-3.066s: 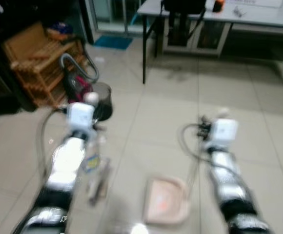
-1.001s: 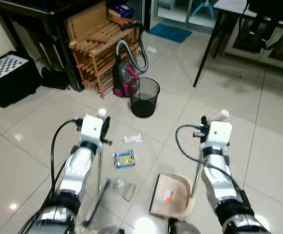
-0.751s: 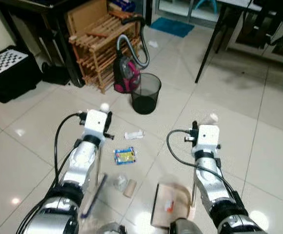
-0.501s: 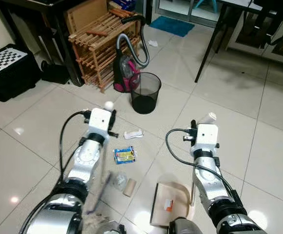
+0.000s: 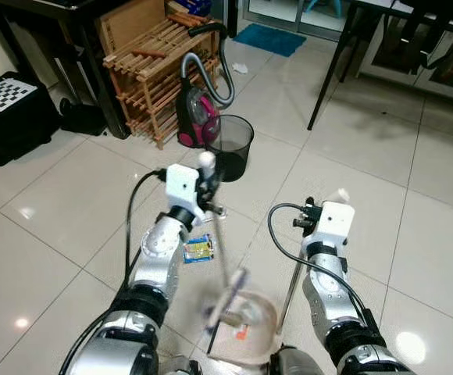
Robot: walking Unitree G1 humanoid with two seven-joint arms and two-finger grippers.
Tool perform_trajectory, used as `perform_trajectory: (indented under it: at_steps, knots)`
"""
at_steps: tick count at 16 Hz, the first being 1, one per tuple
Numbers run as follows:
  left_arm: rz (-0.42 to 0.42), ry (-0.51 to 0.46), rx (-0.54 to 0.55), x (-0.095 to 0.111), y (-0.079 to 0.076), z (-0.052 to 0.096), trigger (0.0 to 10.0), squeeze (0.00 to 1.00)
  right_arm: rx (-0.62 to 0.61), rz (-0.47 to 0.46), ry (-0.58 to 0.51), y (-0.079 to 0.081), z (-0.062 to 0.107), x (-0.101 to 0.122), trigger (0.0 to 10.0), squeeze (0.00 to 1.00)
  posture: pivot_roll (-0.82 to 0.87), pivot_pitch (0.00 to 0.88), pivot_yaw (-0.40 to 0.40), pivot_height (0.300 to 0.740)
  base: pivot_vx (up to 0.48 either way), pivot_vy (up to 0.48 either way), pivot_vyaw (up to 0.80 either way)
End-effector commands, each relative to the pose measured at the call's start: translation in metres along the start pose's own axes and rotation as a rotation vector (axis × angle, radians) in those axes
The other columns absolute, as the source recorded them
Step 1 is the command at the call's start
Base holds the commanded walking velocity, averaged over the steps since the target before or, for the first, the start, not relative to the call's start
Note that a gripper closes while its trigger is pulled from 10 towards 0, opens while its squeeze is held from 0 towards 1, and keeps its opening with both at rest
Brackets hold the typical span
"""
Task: Sweep floor
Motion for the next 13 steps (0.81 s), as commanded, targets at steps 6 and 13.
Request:
perform_trajectory:
  at_steps: [6, 13]
  knots:
    - [0.071, -0.045, -0.129, 0.019, -0.003, 0.003, 10.0, 0.0, -0.049, -0.059, 0.028, -0.013, -0.008, 0.0, 10.0, 0.0, -0.04, 0.118, 0.04, 0.74, 0.0, 0.0, 0.0]
    - [-0.099, -0.189, -0.225, 0.098, 0.018, 0.004, 10.0, 0.0, -0.092, -0.11, 0.017, -0.029, -0.015, 0.005, 10.0, 0.0, -0.04, 0.051, 0.044, 0.74, 0.0, 0.0, 0.0]
Point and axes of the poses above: a point about 5 cm out from each wrist's last joint towards the gripper, its own z axis pointing back from the gripper into the wrist, its own x axis along the axis of the wrist's last joint, y = z × x, the point moved 1 cm from there along -z, pointing out of the wrist towards the gripper, and after that the axes turned 9 degrees about z, right-handed, at the moved point
